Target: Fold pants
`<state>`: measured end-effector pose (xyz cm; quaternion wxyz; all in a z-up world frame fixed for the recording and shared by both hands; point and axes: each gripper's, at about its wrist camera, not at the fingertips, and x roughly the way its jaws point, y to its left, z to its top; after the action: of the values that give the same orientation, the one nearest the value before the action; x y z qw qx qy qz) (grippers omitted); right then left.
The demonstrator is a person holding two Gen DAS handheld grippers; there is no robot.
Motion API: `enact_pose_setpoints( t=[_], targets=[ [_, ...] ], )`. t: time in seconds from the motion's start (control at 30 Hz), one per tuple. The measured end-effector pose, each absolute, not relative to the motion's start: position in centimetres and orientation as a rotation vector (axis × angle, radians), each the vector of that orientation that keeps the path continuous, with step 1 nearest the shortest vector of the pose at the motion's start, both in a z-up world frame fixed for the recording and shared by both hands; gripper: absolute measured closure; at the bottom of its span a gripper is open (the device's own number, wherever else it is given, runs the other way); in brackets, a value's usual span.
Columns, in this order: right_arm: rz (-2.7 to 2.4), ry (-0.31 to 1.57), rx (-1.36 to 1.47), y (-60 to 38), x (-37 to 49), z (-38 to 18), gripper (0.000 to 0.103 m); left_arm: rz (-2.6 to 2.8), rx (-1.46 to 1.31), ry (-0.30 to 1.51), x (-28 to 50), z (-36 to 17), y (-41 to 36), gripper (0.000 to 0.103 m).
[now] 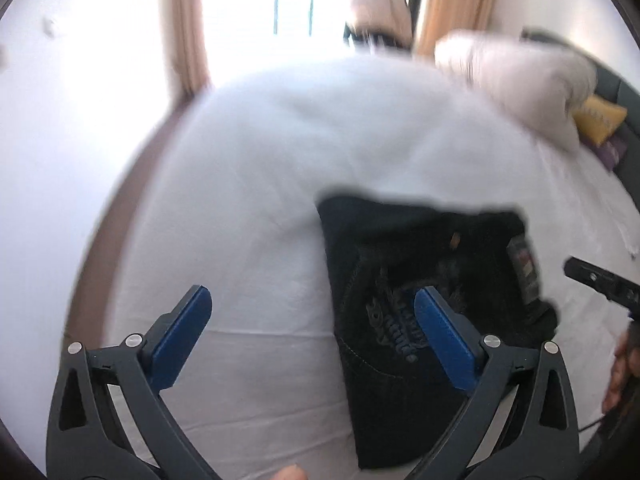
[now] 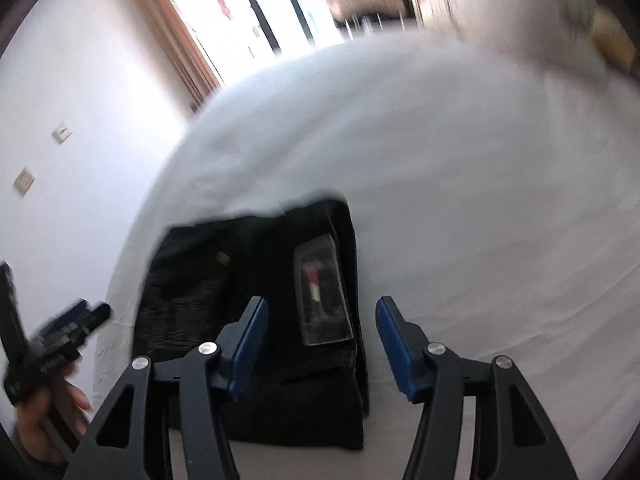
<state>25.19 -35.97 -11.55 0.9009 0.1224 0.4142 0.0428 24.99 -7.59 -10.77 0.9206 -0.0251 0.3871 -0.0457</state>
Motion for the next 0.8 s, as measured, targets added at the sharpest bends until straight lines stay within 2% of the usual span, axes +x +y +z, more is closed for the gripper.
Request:
enact_pose_setpoints(
  t=[0.03, 0.1, 0.17, 0.23, 0.33, 0.43, 0.5, 0.63, 0.8],
  targets=[
    [0.084, 0.803, 0.218, -35.6, 23.9, -10.1, 0.035, -0.086, -0.052, 0.715, 23.1, -8.9, -7.1, 0.000],
    [0.087, 0.636, 0.151, -34.1, 20.2, -5.8, 0.014, -0.073, -0.034, 0.554, 18.8, -5.3, -6.8, 0.000],
    [0.079, 0.476, 0.098, -32.8, 16.3, -1.9, 0.000, -0.047, -0.012, 0.353, 14.0, -1.6, -6.5, 0.000],
    [0.046, 0.313, 0.052, -31.5, 12.5, 1.7, 0.000, 0.006, 0.022, 0.199, 8.8, 2.0, -6.3, 0.000],
    [0.016, 0.134, 0.001, -30.0, 8.0, 5.6, 0.000, 0.039, 0.046, 0.081, 3.6, 5.8, -6.3, 0.000],
    [0.052, 0.088, 0.015, -29.1, 4.5, 9.0, 0.000, 0.010, 0.106, 0.075, 0.0, 8.2, -6.4, 0.000],
    [0.039, 0.169, 0.019, -28.2, 4.0, 9.7, 0.000, -0.018, 0.106, 0.126, -0.9, 8.7, -6.3, 0.000],
    [-0.023, 0.388, 0.043, -27.6, 4.0, 8.2, 0.000, -0.017, 0.001, 0.388, -0.2, 7.3, -5.1, 0.000],
    [-0.049, 0.510, 0.093, -28.4, 3.1, 4.6, 0.000, 0.100, 0.006, 0.612, 2.7, 2.8, -5.3, 0.000]
  ],
)
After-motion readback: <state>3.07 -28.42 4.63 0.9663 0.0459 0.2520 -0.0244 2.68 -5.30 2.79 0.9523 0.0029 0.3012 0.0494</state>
